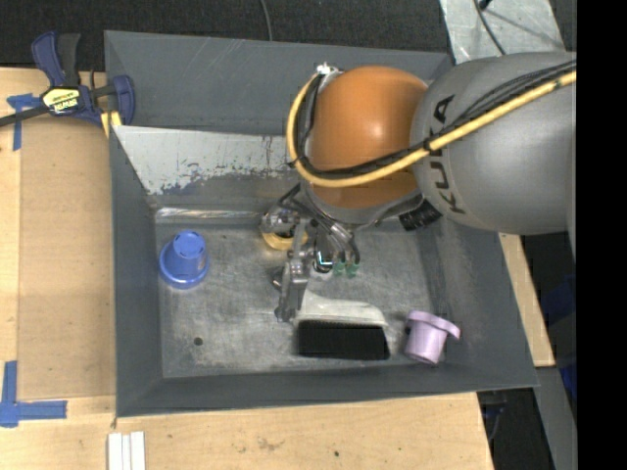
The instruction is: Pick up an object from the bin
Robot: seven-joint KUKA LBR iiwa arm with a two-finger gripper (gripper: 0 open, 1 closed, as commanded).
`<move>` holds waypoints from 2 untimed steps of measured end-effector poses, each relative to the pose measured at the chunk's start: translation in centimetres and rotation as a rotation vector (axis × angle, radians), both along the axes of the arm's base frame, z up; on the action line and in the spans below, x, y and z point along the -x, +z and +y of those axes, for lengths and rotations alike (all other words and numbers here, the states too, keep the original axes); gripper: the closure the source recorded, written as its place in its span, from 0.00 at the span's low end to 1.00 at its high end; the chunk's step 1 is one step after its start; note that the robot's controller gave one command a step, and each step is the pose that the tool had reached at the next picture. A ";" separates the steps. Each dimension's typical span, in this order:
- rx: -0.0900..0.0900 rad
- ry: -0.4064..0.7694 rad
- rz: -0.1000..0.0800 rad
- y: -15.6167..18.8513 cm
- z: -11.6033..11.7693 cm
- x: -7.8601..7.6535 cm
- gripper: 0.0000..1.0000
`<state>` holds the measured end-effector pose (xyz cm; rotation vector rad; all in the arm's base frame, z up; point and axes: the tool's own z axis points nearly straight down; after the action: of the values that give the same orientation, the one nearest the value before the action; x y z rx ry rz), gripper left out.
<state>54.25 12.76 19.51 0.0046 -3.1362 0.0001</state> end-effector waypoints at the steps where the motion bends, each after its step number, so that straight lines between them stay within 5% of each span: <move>1: -0.001 -0.002 -0.008 0.4 -0.1 -0.2 0.00; 2: -0.002 -0.004 -0.011 -3.7 -5.4 4.3 0.00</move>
Offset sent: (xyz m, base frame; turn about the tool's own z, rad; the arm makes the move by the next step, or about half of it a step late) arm -0.0572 -0.0721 -0.0507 0.0098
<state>49.94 7.35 15.79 -0.0011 -3.1468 -0.0023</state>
